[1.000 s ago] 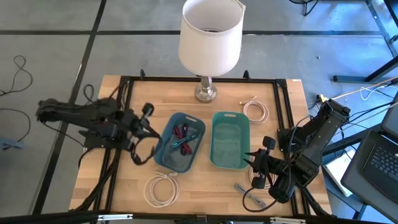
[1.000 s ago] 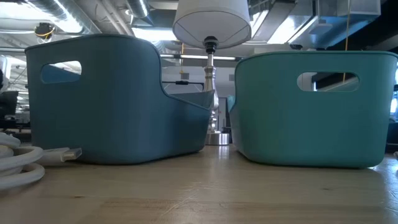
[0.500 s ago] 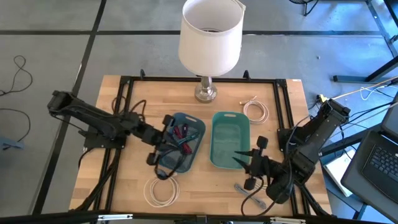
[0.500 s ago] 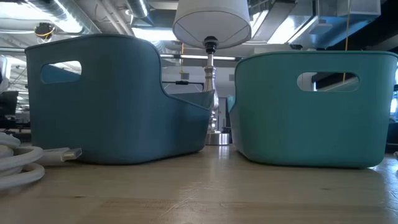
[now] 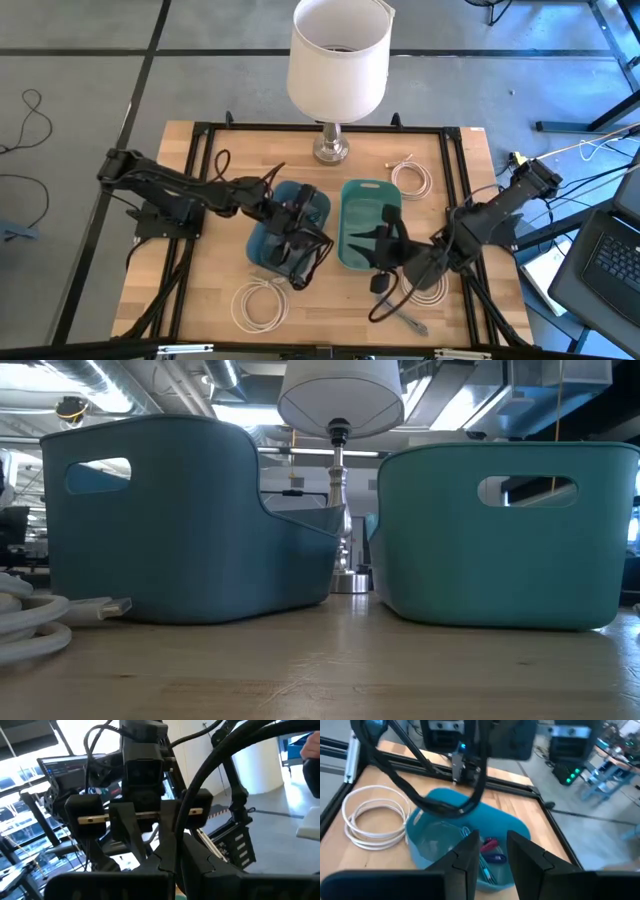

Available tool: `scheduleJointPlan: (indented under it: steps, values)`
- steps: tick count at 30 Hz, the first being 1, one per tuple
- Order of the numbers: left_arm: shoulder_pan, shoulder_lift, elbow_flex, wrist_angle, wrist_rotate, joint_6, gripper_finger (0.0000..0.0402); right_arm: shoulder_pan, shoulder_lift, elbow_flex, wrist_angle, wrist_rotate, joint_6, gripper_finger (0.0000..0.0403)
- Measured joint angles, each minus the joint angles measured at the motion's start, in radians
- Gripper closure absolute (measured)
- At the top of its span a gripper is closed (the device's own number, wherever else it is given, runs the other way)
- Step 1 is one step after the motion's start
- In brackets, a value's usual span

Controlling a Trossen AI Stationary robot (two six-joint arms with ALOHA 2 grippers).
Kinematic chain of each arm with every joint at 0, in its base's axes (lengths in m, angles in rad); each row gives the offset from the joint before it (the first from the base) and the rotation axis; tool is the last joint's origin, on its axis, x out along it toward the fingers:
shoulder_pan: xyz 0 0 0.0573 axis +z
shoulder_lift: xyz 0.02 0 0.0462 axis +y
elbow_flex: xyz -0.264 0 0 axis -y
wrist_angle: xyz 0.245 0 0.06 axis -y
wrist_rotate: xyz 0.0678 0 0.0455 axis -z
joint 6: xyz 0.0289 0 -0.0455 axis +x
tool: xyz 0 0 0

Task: Pick and place items into bin
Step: Put the black charger cable into the green bin

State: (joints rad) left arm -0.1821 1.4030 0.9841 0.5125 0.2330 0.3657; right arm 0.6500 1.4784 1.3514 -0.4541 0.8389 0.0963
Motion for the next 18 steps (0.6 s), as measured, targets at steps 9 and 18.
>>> scheduleJointPlan:
  steps: [9,18]
  values:
    - [0.023,0.020,0.008,0.024,0.029,-0.005,0.0399,-0.072,0.004,0.000,0.140,-0.162,-0.139,0.0301]
    - [0.021,0.019,0.009,0.029,0.032,-0.005,0.0399,-0.143,0.029,0.000,0.240,-0.317,-0.195,0.0301]
